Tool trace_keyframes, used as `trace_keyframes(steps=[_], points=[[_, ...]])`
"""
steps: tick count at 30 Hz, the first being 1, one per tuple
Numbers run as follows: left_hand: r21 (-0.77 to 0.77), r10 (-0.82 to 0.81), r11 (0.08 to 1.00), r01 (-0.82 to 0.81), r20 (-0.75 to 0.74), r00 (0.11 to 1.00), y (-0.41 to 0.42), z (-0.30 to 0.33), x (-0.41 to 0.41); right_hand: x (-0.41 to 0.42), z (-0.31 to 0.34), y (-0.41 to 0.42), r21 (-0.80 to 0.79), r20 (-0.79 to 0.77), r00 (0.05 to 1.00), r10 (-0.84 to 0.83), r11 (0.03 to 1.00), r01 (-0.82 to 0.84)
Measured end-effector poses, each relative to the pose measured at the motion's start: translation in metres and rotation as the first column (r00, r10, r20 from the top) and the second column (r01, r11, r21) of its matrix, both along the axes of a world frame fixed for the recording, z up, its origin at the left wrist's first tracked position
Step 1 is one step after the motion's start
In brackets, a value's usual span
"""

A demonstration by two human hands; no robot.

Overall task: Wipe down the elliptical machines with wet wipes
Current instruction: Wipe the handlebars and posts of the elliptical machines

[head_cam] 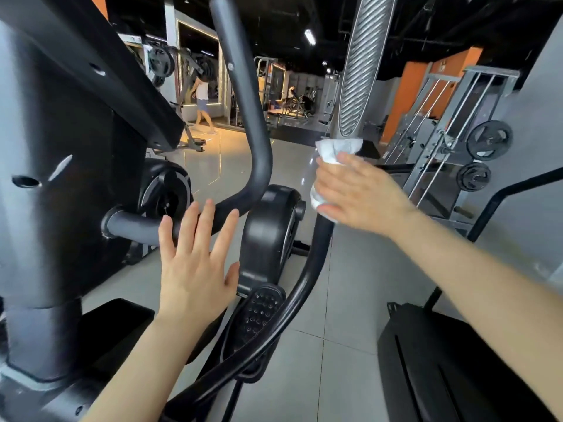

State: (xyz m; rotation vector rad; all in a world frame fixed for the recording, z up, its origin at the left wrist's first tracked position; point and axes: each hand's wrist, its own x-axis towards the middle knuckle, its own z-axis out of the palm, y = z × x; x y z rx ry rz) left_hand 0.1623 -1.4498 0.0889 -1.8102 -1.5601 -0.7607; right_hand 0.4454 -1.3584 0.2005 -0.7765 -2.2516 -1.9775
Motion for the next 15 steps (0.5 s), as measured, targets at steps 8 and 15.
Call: trace_keyframes(steps=[8, 15], points=[[-0.049, -0.009, 0.999, 0.011, 0.040, 0.999, 0.000, 0.001, 0.002, -0.008, -0.064, -0.018, -0.217, 0.026, 0.973, -0.228, 0.949, 0.228], [0.026, -0.224, 0.974, 0.223, 0.163, 0.961, -0.015, -0.005, -0.007, -0.030, -0.167, -0.032, -0.340, 0.209, 0.932, -0.296, 0.872, 0.353]])
